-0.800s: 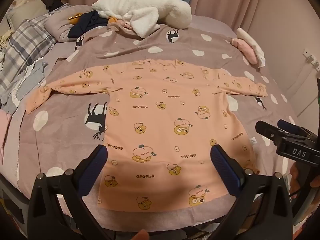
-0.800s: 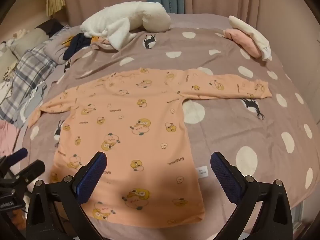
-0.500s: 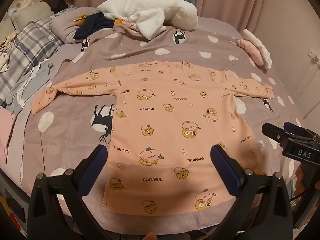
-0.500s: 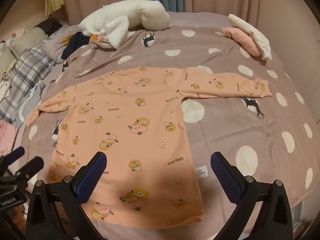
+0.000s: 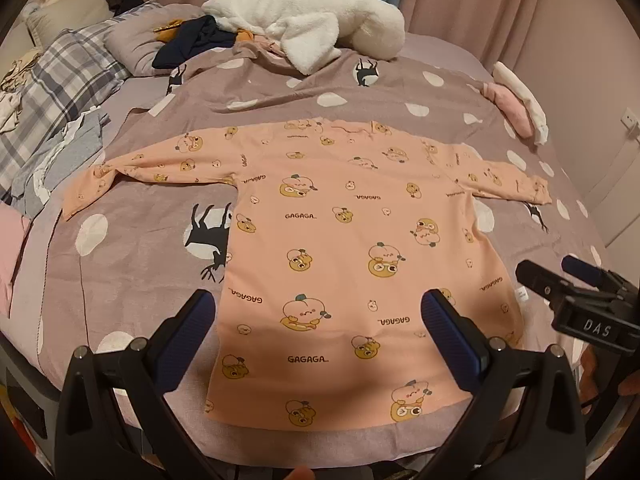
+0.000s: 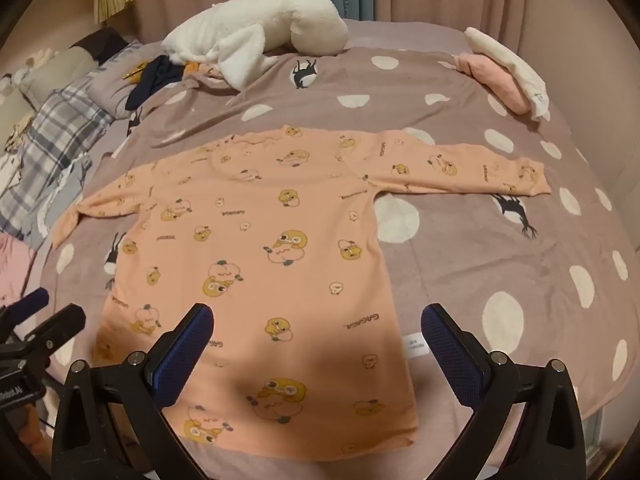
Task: Fold small clothes
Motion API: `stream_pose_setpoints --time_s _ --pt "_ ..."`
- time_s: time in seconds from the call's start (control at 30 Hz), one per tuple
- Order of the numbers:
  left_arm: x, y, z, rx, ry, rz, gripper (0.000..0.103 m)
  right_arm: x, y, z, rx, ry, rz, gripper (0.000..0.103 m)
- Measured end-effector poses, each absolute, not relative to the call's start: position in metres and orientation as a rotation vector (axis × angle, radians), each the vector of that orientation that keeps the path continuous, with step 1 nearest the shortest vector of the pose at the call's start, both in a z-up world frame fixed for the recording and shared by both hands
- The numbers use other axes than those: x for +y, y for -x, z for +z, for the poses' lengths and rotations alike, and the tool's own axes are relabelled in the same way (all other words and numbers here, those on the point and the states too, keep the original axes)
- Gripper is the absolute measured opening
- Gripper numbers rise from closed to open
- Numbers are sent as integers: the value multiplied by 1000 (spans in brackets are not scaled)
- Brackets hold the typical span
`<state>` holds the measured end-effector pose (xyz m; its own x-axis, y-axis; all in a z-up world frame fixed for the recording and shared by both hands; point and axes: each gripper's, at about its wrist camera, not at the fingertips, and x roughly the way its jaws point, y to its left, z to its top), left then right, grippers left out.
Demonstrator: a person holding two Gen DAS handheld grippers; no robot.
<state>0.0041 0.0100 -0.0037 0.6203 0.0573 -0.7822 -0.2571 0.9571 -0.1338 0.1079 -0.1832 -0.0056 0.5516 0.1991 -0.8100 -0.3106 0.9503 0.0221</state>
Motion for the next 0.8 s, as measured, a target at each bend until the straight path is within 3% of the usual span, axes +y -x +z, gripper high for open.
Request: stream_pose_setpoints --time_s 0.8 --pt "-4 -23 -3 869 220 157 103 -186 -111 -10 951 138 304 103"
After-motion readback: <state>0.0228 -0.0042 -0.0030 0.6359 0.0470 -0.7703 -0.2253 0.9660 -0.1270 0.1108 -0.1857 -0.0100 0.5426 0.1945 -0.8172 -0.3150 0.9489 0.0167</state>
